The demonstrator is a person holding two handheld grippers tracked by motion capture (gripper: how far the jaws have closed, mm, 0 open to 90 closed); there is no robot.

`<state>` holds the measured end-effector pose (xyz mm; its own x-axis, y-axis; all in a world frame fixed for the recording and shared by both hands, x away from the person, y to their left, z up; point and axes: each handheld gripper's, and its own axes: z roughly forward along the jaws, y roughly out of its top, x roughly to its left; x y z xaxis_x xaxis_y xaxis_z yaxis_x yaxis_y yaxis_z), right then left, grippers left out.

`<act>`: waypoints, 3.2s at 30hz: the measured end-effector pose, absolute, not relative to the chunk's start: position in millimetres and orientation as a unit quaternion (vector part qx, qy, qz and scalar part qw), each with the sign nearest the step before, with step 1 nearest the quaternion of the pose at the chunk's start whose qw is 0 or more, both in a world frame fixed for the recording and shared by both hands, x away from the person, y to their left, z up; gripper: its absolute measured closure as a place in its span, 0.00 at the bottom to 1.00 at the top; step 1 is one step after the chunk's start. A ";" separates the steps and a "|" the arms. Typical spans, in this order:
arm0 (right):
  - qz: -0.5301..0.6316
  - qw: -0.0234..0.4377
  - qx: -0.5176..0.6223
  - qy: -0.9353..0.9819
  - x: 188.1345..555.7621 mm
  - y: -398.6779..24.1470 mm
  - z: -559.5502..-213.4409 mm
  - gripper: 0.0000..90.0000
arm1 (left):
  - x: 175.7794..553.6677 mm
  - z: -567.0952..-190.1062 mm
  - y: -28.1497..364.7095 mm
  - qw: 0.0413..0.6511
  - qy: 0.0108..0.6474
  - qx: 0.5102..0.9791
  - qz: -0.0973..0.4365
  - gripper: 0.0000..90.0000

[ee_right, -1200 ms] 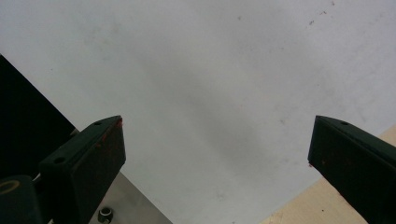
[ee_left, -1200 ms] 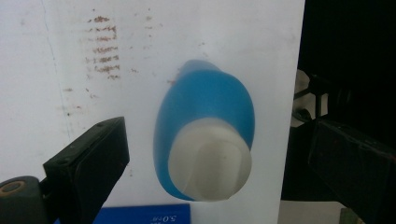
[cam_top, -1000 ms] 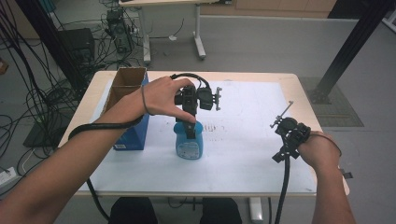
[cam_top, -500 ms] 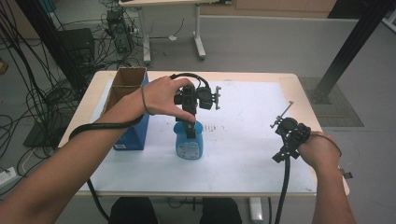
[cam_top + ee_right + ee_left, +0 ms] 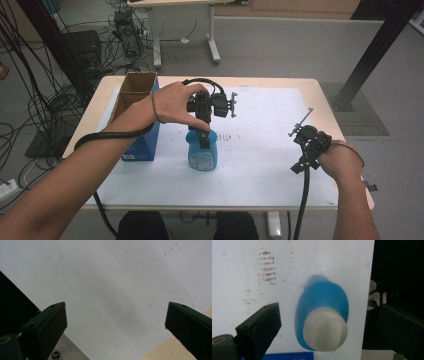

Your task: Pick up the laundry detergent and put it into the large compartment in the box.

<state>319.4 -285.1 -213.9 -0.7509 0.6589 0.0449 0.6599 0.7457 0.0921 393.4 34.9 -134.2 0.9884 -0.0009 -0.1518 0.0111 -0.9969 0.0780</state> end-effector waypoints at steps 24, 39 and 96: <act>-0.051 0.003 -0.354 -0.934 318.3 -284.4 -213.0 0.04 | 394.5 -137.3 35.1 0.039 0.004 0.996 -0.079 0.06; -0.051 0.003 -0.354 -0.934 319.0 -284.0 -213.2 0.04 | 393.8 -136.3 33.8 0.040 0.002 0.996 -0.079 0.06; -0.051 0.011 -0.359 -0.932 317.0 -287.0 -220.9 0.05 | 392.0 -166.5 29.0 0.023 -0.001 0.997 -0.076 0.07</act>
